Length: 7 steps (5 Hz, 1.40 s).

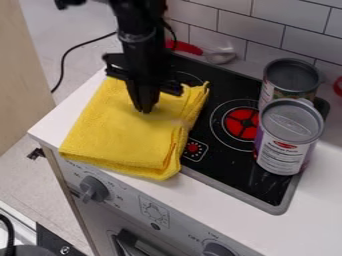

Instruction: Put the yellow cloth on the right burner

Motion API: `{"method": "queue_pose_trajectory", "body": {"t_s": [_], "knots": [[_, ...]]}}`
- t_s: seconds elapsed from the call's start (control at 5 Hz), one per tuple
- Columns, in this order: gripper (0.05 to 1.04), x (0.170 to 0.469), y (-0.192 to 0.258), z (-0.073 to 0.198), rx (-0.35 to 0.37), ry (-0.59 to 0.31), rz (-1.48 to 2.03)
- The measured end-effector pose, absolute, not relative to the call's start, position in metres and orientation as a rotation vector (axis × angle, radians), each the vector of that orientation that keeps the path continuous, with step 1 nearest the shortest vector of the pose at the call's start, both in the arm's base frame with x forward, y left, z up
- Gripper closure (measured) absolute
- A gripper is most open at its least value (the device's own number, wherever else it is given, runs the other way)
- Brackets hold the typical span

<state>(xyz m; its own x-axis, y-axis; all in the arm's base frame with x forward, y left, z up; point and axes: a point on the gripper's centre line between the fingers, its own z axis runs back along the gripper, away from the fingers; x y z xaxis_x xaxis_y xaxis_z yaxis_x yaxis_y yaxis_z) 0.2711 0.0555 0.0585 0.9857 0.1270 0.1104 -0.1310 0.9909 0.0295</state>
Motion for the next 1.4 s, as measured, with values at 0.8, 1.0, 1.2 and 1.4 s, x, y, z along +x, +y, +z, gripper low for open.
{"method": "queue_pose_trajectory", "body": {"t_s": [0.8,1.0,1.2,1.4], "knots": [[1.031,0.262,0.013,0.04,0.014,-0.043,0.117],[1.031,0.26,0.002,0.04,0.003,-0.092,0.247],[1.031,0.256,-0.027,0.039,0.003,-0.107,0.36],[1.031,0.252,-0.035,0.039,0.004,-0.091,0.443]]}}
